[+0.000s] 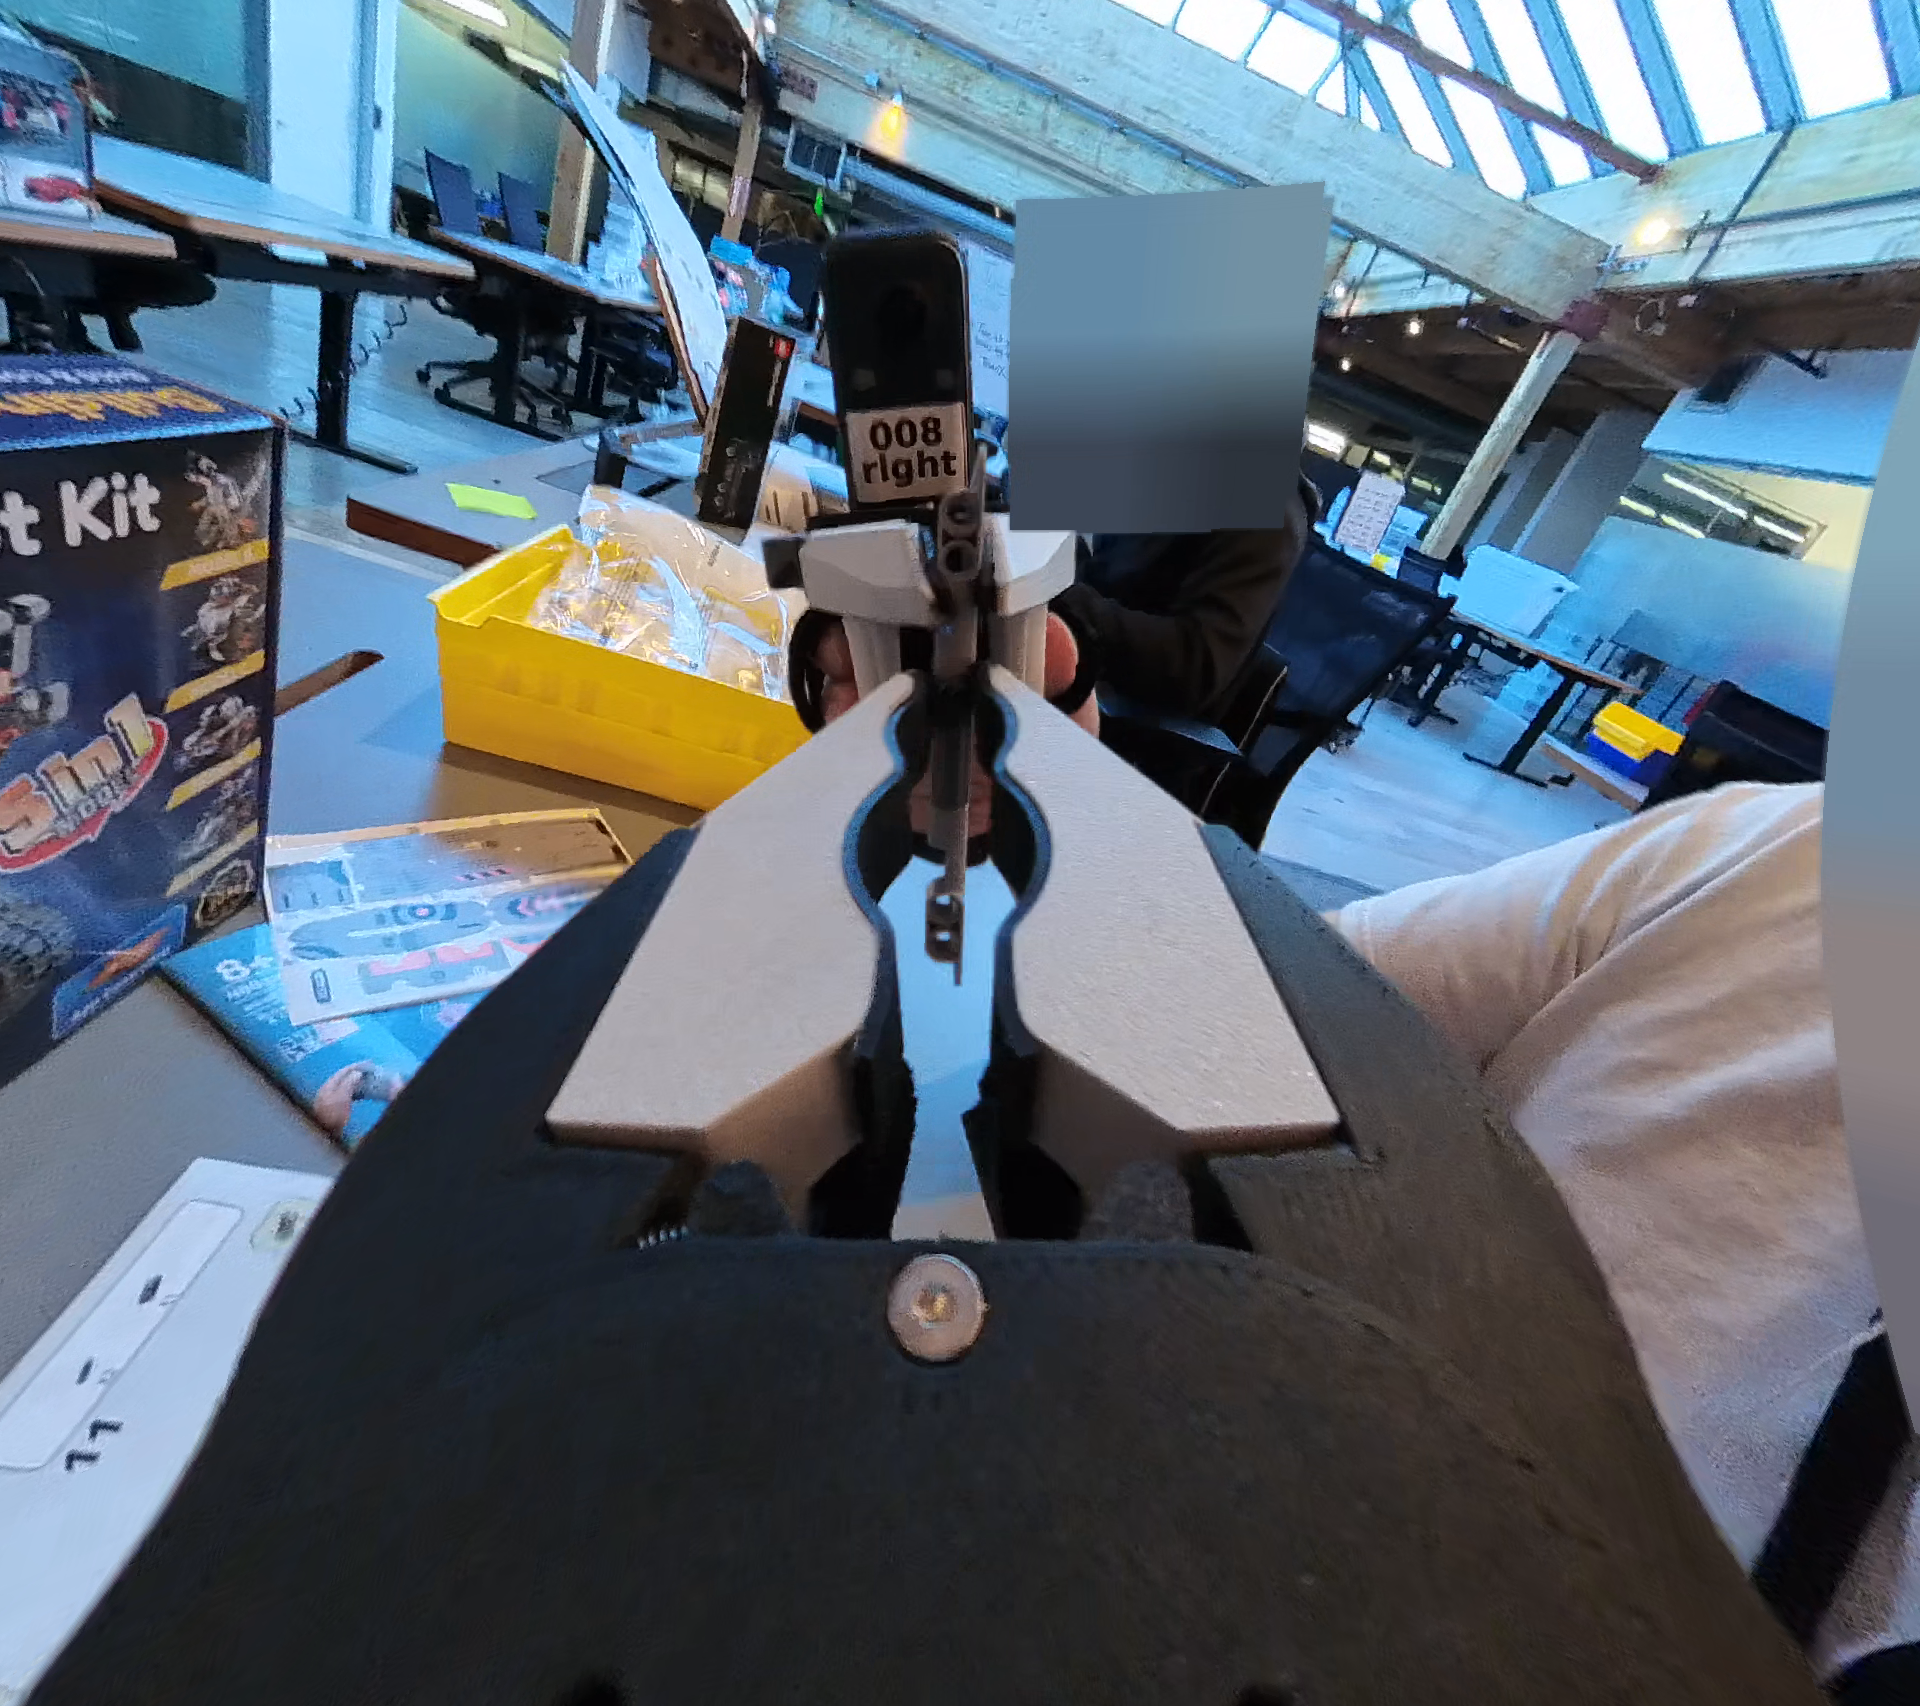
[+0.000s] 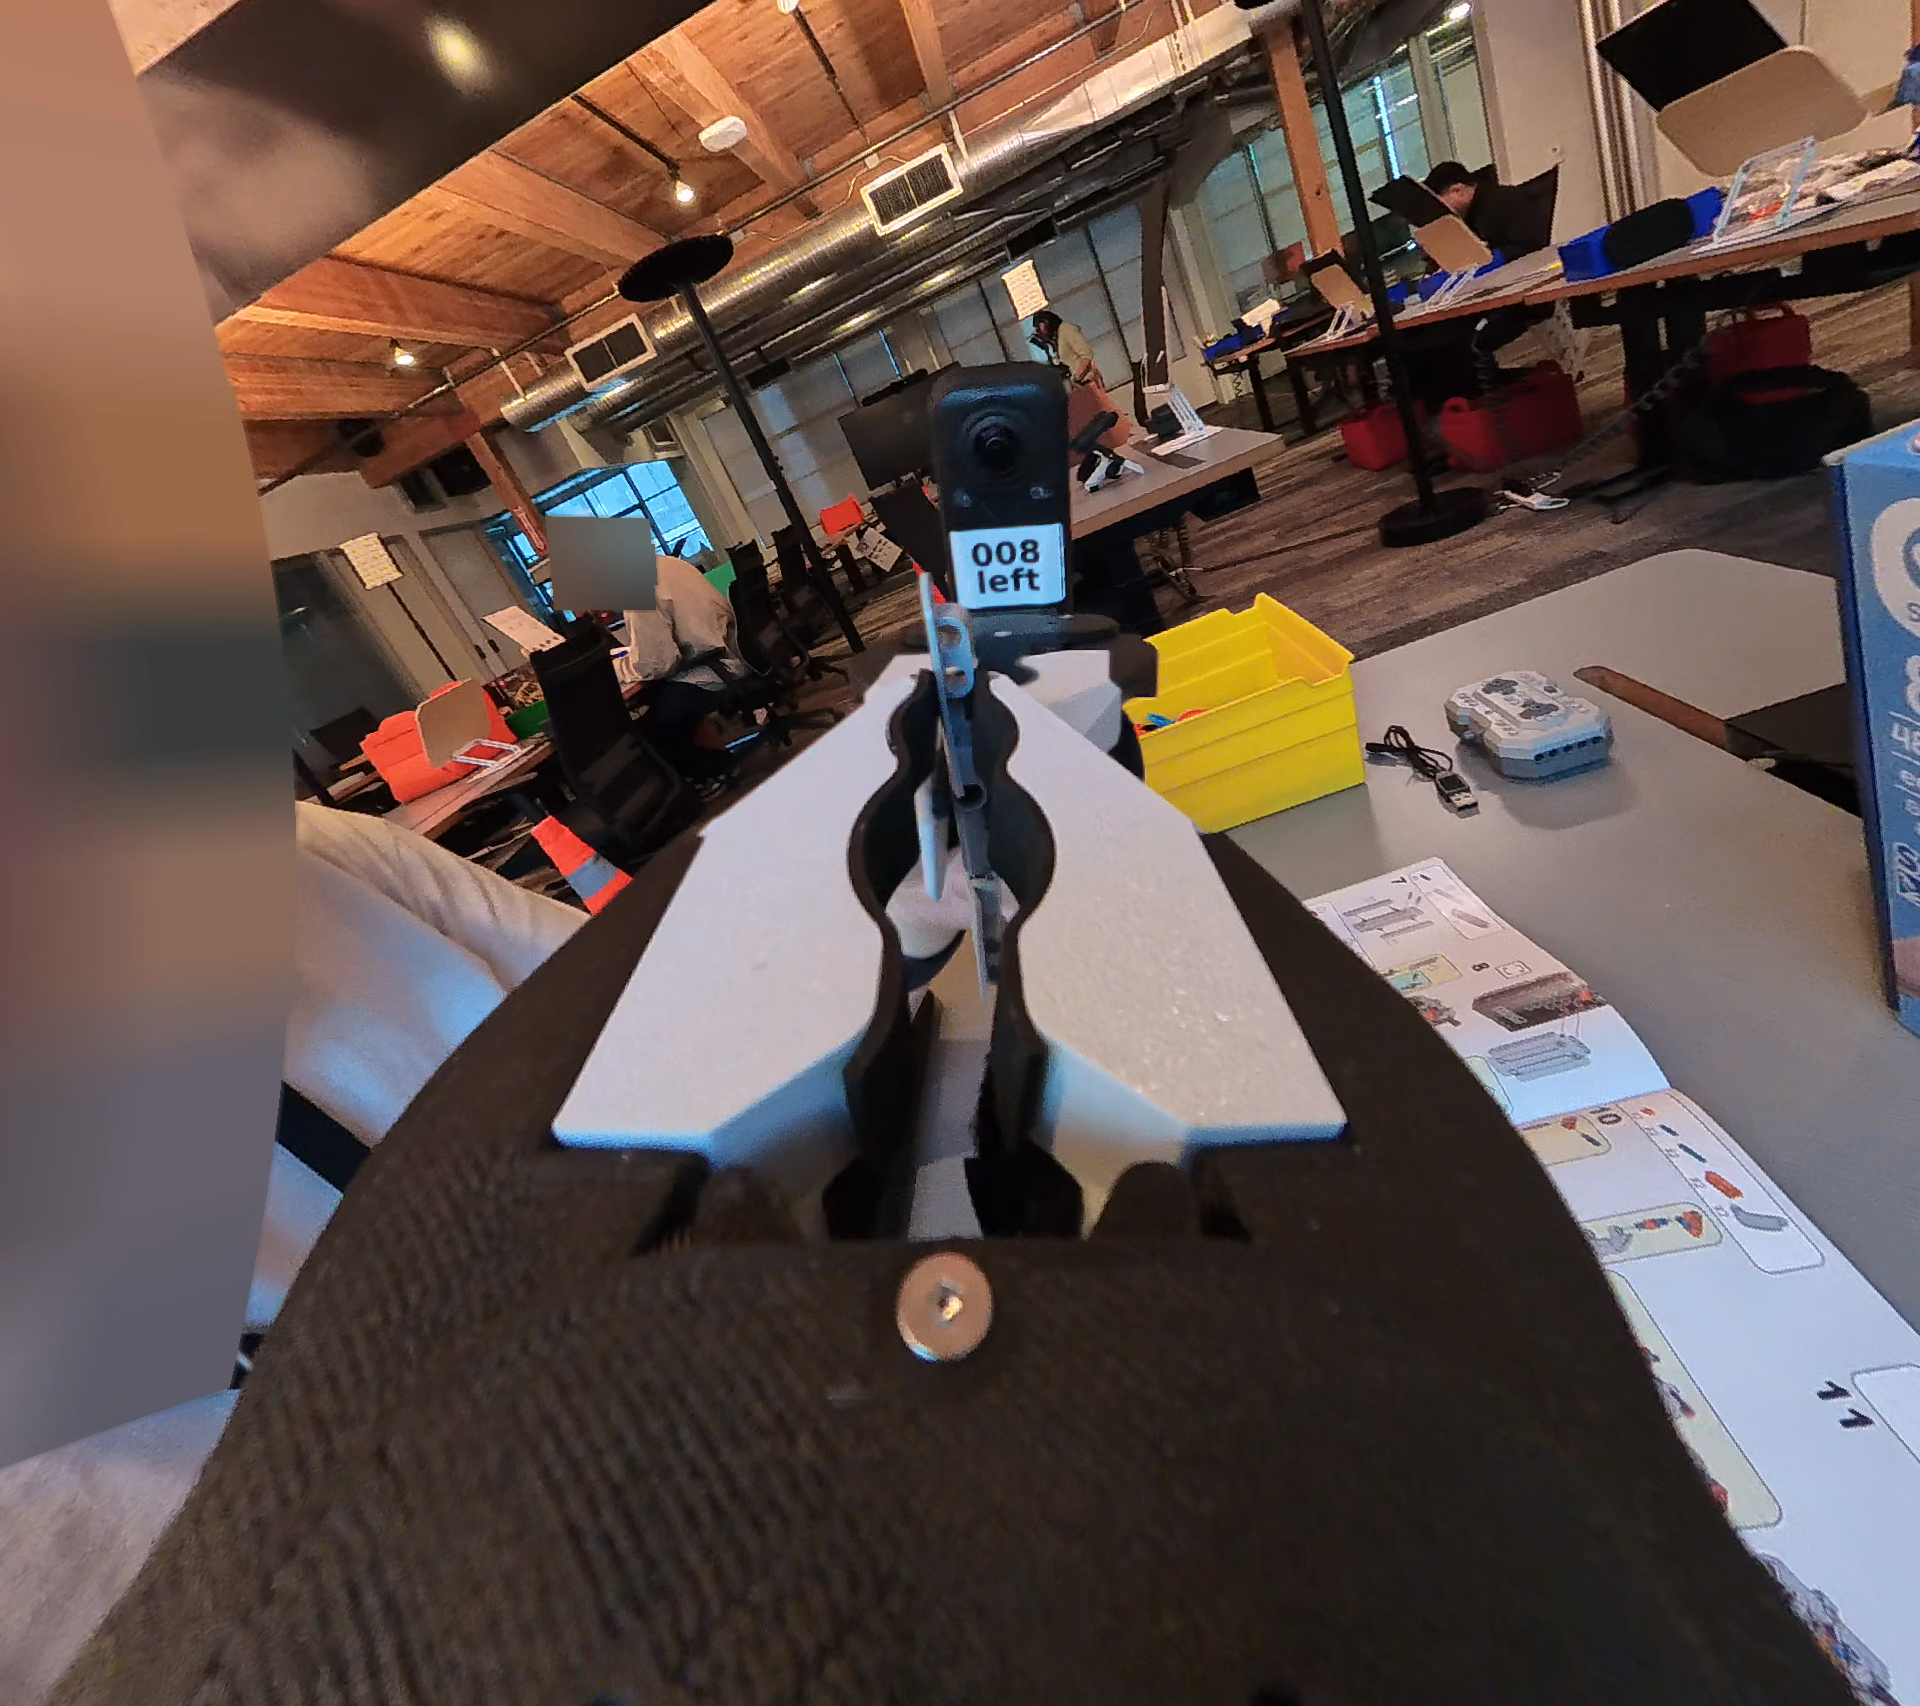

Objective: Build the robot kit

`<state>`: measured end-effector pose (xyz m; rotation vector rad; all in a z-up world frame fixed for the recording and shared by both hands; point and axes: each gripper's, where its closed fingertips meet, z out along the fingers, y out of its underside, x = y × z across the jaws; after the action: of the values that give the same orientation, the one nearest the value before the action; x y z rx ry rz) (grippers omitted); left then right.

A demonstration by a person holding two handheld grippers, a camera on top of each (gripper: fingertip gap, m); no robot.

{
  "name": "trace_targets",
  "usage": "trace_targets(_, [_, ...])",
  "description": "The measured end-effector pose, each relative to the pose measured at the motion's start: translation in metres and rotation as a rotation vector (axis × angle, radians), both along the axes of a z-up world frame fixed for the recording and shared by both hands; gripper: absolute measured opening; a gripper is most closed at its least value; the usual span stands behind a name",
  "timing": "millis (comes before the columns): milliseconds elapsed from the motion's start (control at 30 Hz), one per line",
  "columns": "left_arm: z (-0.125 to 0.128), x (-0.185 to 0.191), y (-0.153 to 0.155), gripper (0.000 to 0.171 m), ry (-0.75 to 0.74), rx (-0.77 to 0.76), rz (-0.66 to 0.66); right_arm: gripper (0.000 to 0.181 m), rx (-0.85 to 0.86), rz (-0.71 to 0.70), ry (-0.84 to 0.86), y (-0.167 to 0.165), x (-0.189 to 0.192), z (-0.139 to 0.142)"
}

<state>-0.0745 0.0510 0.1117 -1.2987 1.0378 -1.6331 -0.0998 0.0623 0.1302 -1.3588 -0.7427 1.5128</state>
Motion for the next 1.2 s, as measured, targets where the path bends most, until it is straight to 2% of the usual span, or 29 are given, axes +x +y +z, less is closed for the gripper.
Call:
trace_targets(367, [0.009,-0.003,-0.001,0.005,-0.085,0.005,0.002,0.003,0.008,-0.036,0.055,0.001,-0.002,0.007])
trace_targets(500, [0.007,-0.001,-0.007,0.005,-0.044,0.021,-0.01,0.003,-0.001,-0.014,0.11,-0.003,0.003,0.016])
trace_targets(633, [0.006,0.004,-0.006,0.004,-0.045,0.055,0.028,0.003,0.008,-0.019,0.083,-0.003,0.007,0.015])
trace_targets(733, [0.01,0.003,-0.005,0.017,-0.086,0.005,0.009,0.003,0.013,-0.018,0.064,-0.004,0.006,0.013])
trace_targets(800, [0.012,0.001,-0.003,0.005,-0.11,0.001,0.01,0.004,0.012,-0.012,0.06,-0.004,0.003,0.012])
trace_targets(933, [0.011,0.001,-0.003,0.005,-0.091,0.044,0.038,0.003,-0.005,-0.011,0.078,-0.002,0.004,0.011])
trace_targets(1200, [0.008,0.001,0.006,0.005,-0.107,-0.025,0.085,0.002,-0.051,-0.069,0.136,0.009,0.006,0.011])
